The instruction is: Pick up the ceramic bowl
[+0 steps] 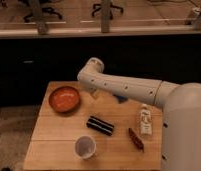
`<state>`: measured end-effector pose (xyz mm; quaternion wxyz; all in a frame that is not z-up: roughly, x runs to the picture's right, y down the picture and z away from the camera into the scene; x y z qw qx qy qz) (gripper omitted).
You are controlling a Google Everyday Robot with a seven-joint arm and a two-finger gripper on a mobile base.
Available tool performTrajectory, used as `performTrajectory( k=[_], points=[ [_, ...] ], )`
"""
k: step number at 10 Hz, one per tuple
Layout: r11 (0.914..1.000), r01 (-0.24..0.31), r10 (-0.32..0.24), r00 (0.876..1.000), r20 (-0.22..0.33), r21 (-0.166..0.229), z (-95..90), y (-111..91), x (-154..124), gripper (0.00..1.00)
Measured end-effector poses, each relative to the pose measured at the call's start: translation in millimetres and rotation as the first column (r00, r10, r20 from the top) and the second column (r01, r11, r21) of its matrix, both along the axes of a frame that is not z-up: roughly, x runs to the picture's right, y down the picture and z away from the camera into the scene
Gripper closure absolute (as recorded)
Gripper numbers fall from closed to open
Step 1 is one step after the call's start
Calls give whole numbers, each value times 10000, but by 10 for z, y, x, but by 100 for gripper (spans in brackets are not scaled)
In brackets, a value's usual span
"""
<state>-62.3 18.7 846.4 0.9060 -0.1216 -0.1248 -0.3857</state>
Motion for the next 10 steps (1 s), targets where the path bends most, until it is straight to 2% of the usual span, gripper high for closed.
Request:
performTrajectory(
  k=[6,10],
  points=[
    [9993,340,-335,9988,353,-155,267,-15,-152,20],
    [9971,709,-688,9953,683,-293,439,-18,-366,20]
  ],
)
